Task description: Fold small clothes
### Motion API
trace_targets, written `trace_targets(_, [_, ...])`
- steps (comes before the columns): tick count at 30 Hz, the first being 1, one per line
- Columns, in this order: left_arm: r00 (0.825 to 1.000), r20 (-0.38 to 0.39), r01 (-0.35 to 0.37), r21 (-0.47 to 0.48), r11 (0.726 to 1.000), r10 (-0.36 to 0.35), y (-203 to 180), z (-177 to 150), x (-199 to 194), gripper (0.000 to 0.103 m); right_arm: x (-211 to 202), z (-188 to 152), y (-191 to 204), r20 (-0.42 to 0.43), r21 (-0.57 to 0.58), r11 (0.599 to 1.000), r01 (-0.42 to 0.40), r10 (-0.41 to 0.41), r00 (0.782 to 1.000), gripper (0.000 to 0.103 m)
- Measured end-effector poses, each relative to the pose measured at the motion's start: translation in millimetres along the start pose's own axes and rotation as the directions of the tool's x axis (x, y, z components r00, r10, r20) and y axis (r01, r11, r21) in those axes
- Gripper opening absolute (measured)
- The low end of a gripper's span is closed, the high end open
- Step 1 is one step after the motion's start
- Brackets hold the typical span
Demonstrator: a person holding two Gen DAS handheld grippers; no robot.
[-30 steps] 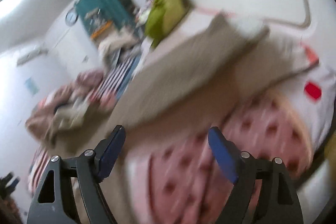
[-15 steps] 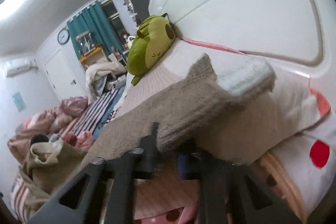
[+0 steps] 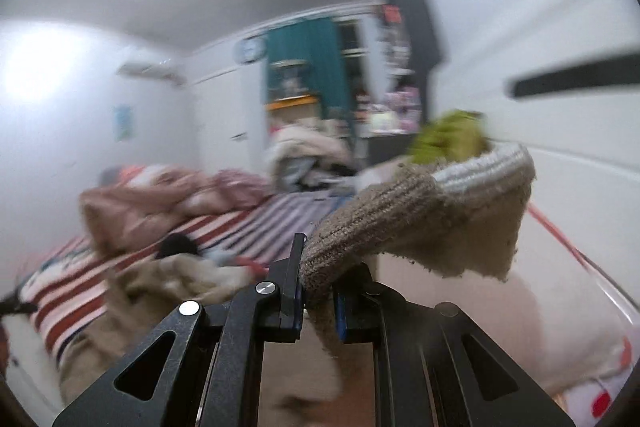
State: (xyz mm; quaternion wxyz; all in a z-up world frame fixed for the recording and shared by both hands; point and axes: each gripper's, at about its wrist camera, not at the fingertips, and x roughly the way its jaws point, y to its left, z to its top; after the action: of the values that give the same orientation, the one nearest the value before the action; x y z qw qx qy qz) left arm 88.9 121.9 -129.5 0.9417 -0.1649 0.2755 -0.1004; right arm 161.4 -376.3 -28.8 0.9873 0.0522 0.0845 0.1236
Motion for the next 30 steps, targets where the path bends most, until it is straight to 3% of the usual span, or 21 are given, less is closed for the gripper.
trace_targets(3, [1.000, -0.001, 0.010, 0.003, 1.000, -0.010, 9.4, -4.4, -5.4, 0.086, 21.3, -8.7, 64.8, -0.107, -0.089, 0.990, -0.112, 0.102, 0.989, 0.006])
trace_targets(6, [1.000, -0.006, 0.019, 0.005, 1.000, -0.019, 18.1, -10.1, -10.7, 0.086, 52.8, -42.4, 128.4, -0.278, -0.124, 0.960, -0.251, 0.210, 0.937, 0.006])
trace_targets(9, [0.999, -0.010, 0.035, -0.015, 0.999, -0.035, 26.8, -17.8, -14.1, 0.086, 89.0, -103.5, 183.8, -0.462, -0.108, 0.923, -0.371, 0.283, 0.840, 0.006])
trace_targets(11, [0.999, -0.013, 0.043, -0.030, 0.999, -0.043, 32.4, -23.7, -17.3, 0.086, 115.1, -159.4, 214.4, -0.617, -0.058, 0.897, -0.438, 0.313, 0.722, 0.007])
trace_targets(12, [0.999, -0.015, 0.042, -0.034, 0.999, -0.042, 35.4, -26.6, -18.9, 0.086, 120.9, -178.3, 222.8, -0.663, -0.056, 0.894, -0.444, 0.299, 0.686, 0.010])
trace_targets(13, [0.999, -0.017, 0.036, -0.035, 0.999, -0.037, 38.2, -29.6, -21.0, 0.086, 124.1, -196.6, 233.5, -0.690, -0.091, 0.895, -0.436, 0.259, 0.676, 0.014])
trace_targets(14, [0.999, -0.020, 0.029, -0.037, 0.999, -0.030, 42.1, -32.3, -23.3, 0.086, 121.2, -200.6, 238.4, -0.680, -0.125, 0.891, -0.437, 0.244, 0.692, 0.016])
trace_targets(15, [0.999, -0.024, 0.023, -0.044, 0.999, -0.024, 46.4, -34.4, -25.1, 0.086, 117.5, -199.3, 244.5, -0.668, -0.159, 0.880, -0.448, 0.239, 0.705, 0.027])
trace_targets(16, [0.999, -0.028, 0.019, -0.052, 0.998, -0.020, 50.0, -35.0, -26.0, 0.086, 114.7, -194.0, 249.5, -0.668, -0.159, 0.862, -0.481, 0.265, 0.695, 0.040])
trace_targets(18, [0.999, -0.032, 0.010, -0.068, 0.998, -0.012, 56.1, -37.1, -27.1, 0.086, 106.2, -180.8, 257.4, -0.651, -0.136, 0.833, -0.537, 0.333, 0.682, 0.046])
trace_targets(20, [1.000, -0.025, 0.007, -0.075, 0.997, -0.009, 58.9, -38.2, -28.7, 0.086, 102.5, -171.9, 264.0, -0.630, -0.135, 0.814, -0.565, 0.370, 0.683, 0.047])
trace_targets(21, [1.000, -0.022, 0.010, -0.079, 0.997, -0.011, 59.7, -38.5, -29.3, 0.086, 102.5, -172.4, 266.5, -0.630, -0.118, 0.805, -0.582, 0.392, 0.670, 0.047])
trace_targets(22, [1.000, -0.020, 0.013, -0.082, 0.997, -0.015, 59.8, -38.5, -29.4, 0.086, 106.2, -176.2, 268.7, -0.641, -0.085, 0.793, -0.603, 0.420, 0.643, 0.047])
trace_targets(25, [1.000, -0.029, 0.007, -0.080, 0.997, -0.009, 60.3, -39.1, -28.4, 0.086, 117.7, -195.4, 272.2, -0.703, -0.061, 0.802, -0.594, 0.388, 0.596, 0.047])
trace_targets(28, [0.998, -0.053, 0.013, -0.077, 0.997, -0.017, 62.2, -43.2, -24.7, 0.087, 106.9, -188.9, 263.1, -0.687, -0.030, 0.804, -0.593, 0.414, 0.597, 0.047])
trace_targets(30, [0.996, -0.069, 0.054, -0.088, 0.995, -0.061, 66.1, -48.7, -21.4, 0.090, 90.5, -173.9, 243.6, -0.654, 0.003, 0.810, -0.587, 0.446, 0.612, 0.046])
